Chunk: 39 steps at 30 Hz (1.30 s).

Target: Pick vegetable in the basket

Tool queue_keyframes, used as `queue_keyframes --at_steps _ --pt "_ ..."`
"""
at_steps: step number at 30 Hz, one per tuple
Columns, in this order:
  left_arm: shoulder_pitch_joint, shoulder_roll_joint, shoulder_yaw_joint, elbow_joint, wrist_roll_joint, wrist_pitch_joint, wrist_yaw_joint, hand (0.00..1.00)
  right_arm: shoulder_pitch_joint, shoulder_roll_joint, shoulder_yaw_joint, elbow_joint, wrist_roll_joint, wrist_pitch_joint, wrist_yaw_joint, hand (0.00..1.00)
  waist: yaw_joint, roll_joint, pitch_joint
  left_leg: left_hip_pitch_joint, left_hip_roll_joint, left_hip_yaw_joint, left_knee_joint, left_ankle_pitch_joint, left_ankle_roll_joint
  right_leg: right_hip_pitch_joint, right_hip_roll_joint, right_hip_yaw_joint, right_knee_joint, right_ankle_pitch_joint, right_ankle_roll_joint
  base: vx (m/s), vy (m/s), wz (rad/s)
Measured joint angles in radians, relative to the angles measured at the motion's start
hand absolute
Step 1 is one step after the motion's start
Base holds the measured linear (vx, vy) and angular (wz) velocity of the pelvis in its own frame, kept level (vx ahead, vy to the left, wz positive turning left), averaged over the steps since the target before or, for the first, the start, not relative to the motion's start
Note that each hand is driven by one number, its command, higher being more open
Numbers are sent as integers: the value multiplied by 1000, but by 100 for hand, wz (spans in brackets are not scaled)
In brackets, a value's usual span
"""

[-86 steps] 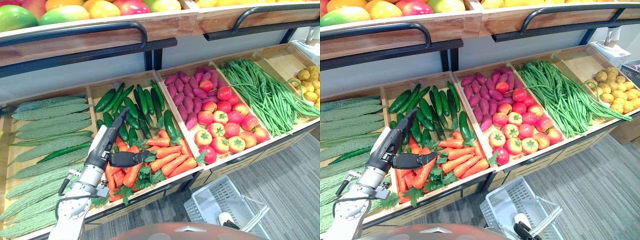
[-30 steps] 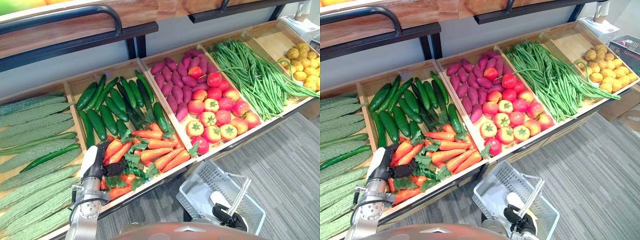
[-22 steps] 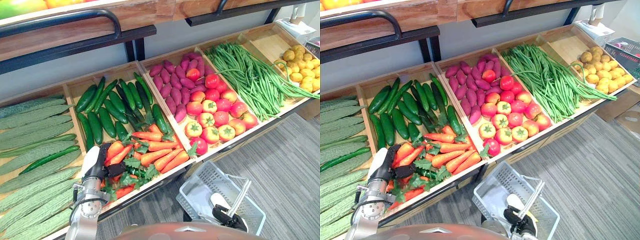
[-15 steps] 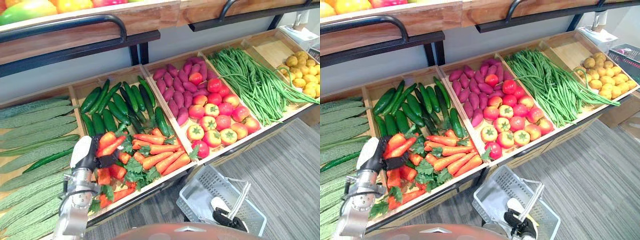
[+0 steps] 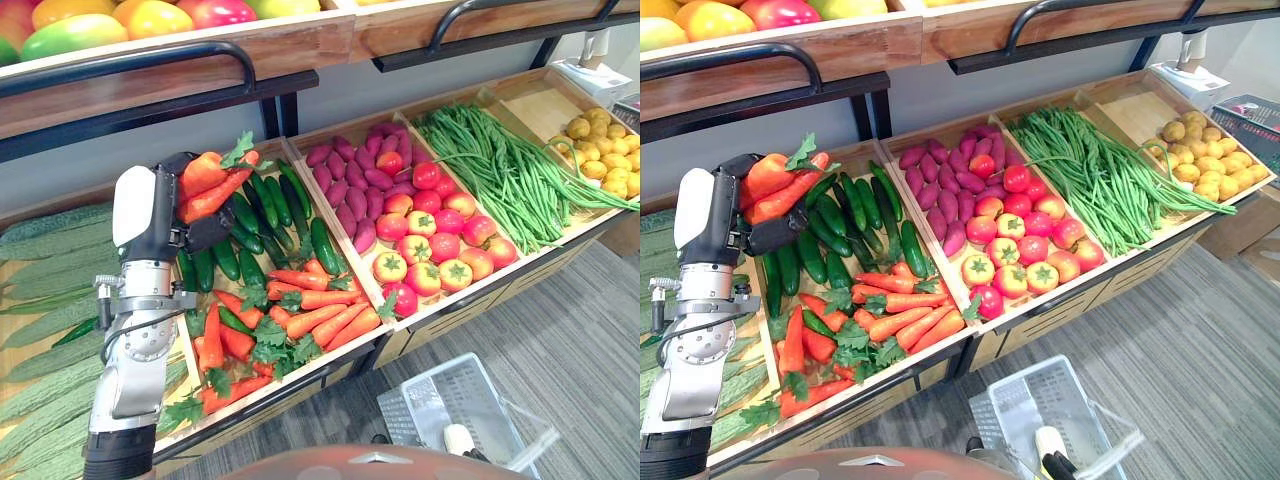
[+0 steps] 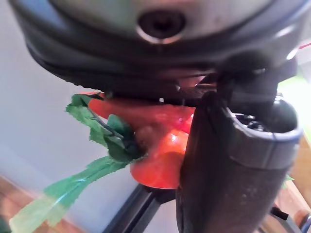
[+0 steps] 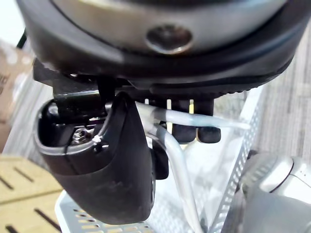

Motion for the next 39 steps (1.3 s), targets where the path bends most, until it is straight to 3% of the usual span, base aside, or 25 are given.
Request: queue_keyframes --at_steps 6,8,12,19,25,32,39 --pt "2 4 -10 -10 -60 0 -35 0 25 -24 -341 35 2 46 -1 0 -12 -15 -10 23 -2 35 -2 -6 3 4 8 31 0 3 -3 -44 0 -15" --pt "20 4 -17 -46 -77 0 -54 0 49 -81 -486 47 2 72 -4 0 -19 -18 -27 40 -4 57 -18 -6 3 0 12 52 0 3 -3 14 15 -25" --pt "21 4 -42 -73 -77 -15 -69 0 66 -158 -572 39 2 93 -23 0 -46 -14 -48 63 -4 94 -36 -8 1 -13 22 87 6 3 -3 31 13 -30" --pt "18 1 -127 -72 -77 -21 -111 0 66 -185 -498 -447 -49 116 -85 0 -149 13 -62 77 13 198 12 -57 -5 -53 41 196 24 8 5 1 15 -44" --pt "-25 1 -156 -70 -77 -28 -146 0 37 -226 -425 -777 -164 99 -111 0 -189 13 -60 86 21 280 59 -92 -8 -87 62 280 48 16 15 -25 6 -42" --pt "-137 2 -269 -41 -77 -61 -167 0 -12 -245 -315 -912 -227 83 -113 0 -202 32 -48 95 29 351 112 -132 -9 -106 76 357 56 30 25 -28 9 -31" --pt "-196 5 -353 59 -77 -67 -177 0 -13 -307 -196 -917 -262 84 -46 0 -208 46 -37 101 42 412 176 -178 -10 -115 88 418 53 46 39 -28 -4 -30"
